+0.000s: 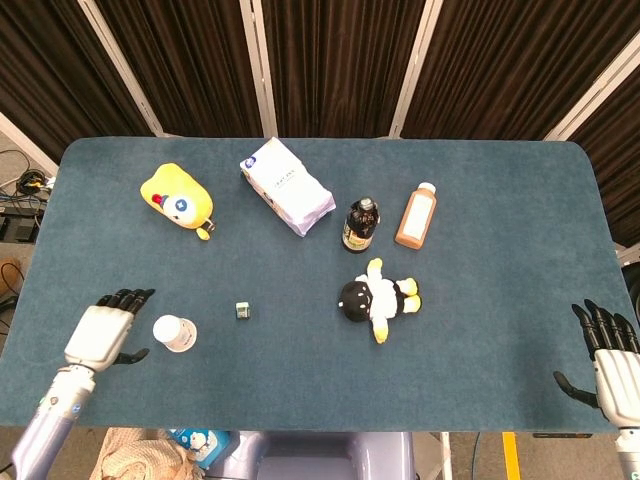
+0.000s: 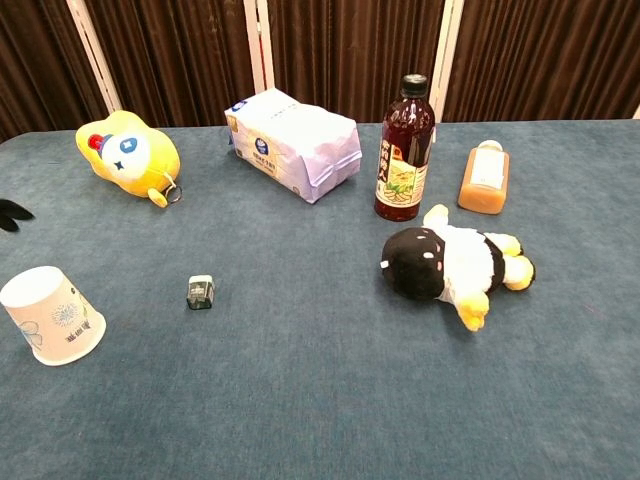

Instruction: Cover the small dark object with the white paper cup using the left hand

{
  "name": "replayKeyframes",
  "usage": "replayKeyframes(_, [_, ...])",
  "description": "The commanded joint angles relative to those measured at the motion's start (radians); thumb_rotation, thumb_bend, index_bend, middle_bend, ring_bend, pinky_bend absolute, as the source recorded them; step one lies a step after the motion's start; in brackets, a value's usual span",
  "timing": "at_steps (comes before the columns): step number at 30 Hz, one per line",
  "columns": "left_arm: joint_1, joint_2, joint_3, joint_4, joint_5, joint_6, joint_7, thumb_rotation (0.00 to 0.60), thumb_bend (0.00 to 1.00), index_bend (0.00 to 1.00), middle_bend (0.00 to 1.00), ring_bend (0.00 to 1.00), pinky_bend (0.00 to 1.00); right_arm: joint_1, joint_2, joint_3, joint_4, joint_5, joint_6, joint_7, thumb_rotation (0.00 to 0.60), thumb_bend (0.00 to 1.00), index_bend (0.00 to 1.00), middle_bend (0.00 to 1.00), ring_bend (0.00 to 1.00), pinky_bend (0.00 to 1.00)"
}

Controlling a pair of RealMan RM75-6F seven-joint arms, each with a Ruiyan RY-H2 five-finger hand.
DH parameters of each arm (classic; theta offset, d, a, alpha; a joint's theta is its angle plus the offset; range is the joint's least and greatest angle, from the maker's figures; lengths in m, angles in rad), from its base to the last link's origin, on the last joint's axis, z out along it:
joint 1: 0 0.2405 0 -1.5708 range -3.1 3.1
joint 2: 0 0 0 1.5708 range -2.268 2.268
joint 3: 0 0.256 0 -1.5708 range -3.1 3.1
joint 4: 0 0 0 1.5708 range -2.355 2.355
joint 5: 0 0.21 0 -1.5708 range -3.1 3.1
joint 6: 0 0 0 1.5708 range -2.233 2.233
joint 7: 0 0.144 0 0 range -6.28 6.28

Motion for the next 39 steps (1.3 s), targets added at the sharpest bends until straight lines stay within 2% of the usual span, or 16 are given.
replayKeyframes(1, [-0.025,-0.036,-0.011,0.013,-0.033,-0.024,0.032,0.600,0.18,0.14,0.20,0.16,0.28,0.000,0.000,0.000,0.000,-0.001,0.000,0.001,0.600,0.24,0.00,0.00,0.00,0.00])
replayKeyframes(7, [-0.047,-0.078,-0.014,0.020,-0.059,-0.033,0.060,0.600,0.23,0.17,0.28,0.22,0.33,0.001,0.001,0.000,0.001,-0.001,-0.002,0.004,0.600,0.24,0.00,0.00,0.00,0.00])
replayKeyframes(17, [-0.054,-0.095,-0.001,0.019,-0.047,-0.014,0.047,0.600,0.29,0.30,0.43,0.36,0.42,0.001,0.002,-0.001,0.000,-0.002,-0.002,0.005,0.600,0.24,0.00,0.00,0.00,0.00])
replayKeyframes(29, [-0.069,-0.080,0.006,-0.023,0.016,0.010,0.003,0.600,0.30,0.31,0.44,0.37,0.42,0.001,0.001,-0.002,-0.001,-0.002,-0.003,0.002,0.600,0.24,0.00,0.00,0.00,0.00])
replayKeyframes(39, [-0.134,-0.117,-0.067,-0.076,-0.006,0.008,0.058,0.600,0.30,0.30,0.44,0.37,0.42,0.001,0.001,-0.002,-0.001,-0.003,-0.001,0.004,0.600,0.24,0.00,0.00,0.00,0.00])
